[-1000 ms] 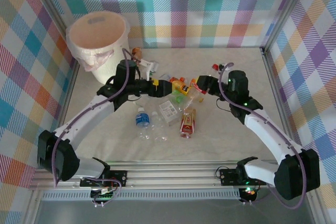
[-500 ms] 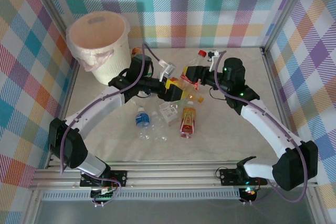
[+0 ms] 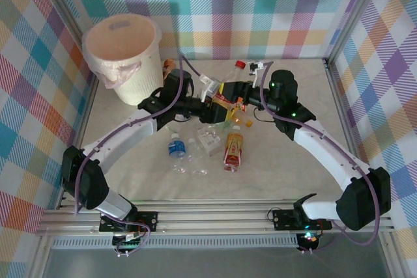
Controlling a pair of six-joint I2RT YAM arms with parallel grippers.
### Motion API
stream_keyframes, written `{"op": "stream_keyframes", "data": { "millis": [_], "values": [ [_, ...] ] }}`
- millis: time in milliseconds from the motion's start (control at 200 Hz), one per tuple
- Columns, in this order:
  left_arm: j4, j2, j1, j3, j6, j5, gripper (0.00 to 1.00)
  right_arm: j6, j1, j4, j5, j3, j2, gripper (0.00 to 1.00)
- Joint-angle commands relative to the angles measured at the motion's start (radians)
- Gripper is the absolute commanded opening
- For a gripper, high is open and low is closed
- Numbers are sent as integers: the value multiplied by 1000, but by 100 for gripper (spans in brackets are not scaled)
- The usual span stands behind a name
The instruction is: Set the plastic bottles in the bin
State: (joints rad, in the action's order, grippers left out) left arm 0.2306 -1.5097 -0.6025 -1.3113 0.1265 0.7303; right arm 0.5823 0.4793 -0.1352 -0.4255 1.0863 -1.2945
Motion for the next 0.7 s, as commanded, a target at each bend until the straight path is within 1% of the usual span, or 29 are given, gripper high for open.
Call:
{"op": "stream_keyframes", "data": {
  "millis": [0,95,135,215,350,485,630,650,695],
  "values": [
    [-17,41,-1,25,18,-214,47,-2,7,-38,1,-20,44,84],
    [-23,51,0,42,38,-318,46,-15,8,-24,0,-36,66,93],
    [-25,55,0,47,46,-362,46,-23,7,-25,0,-47,77,100],
    [-33,69,0,59,66,-447,45,-38,6,-23,21,-68,95,100],
    [-62,108,0,94,87,-586,45,-67,6,9,100,-87,118,100],
    [-17,140,9,95,104,-732,45,-149,7,62,139,-92,129,100],
    [39,180,19,73,127,-976,45,-177,7,128,201,-86,130,100],
    [75,188,22,71,128,-1001,45,-180,6,137,209,-85,129,100],
    [79,208,29,70,127,-1047,45,-183,7,154,229,-83,125,100]
  ]
}}
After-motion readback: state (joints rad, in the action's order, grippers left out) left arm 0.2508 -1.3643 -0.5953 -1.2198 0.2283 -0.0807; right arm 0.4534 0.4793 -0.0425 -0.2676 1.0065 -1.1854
